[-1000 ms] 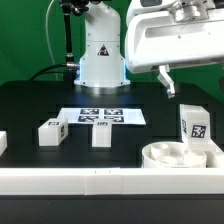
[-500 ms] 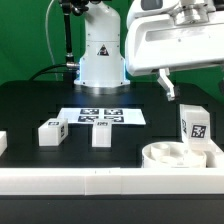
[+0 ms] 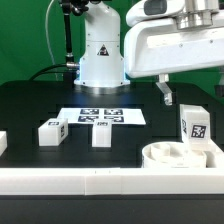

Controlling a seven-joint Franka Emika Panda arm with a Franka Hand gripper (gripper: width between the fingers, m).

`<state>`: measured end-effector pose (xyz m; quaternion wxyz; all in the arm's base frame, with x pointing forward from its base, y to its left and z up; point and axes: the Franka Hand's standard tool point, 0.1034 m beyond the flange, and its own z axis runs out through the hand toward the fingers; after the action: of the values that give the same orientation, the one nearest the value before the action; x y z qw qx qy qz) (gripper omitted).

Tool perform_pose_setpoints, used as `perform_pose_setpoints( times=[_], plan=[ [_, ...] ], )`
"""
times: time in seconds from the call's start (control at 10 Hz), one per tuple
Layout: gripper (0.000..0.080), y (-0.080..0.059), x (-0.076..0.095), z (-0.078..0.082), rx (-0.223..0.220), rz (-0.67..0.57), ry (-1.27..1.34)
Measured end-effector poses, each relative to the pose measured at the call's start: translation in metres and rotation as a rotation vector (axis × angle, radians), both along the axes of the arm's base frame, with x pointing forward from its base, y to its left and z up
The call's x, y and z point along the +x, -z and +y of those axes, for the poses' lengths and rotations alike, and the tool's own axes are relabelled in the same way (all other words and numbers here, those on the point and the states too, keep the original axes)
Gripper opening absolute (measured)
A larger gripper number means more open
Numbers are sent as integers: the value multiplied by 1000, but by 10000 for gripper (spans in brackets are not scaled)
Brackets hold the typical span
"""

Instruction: Assemble stool

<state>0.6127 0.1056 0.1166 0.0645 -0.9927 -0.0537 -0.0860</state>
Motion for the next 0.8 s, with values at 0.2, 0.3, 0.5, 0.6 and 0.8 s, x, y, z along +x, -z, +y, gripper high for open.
perform_pose_setpoints(
  times=[0.2, 0.3, 0.5, 0.6, 0.8],
  plan=[
    [649, 1, -6, 2, 0, 118, -25],
    [649, 2, -6, 2, -22, 148, -81],
    [649, 5, 0, 7, -55, 79, -152],
    [649, 5, 0, 7, -55, 79, -158],
    [649, 5, 0, 6, -62, 71, -224]
  ],
)
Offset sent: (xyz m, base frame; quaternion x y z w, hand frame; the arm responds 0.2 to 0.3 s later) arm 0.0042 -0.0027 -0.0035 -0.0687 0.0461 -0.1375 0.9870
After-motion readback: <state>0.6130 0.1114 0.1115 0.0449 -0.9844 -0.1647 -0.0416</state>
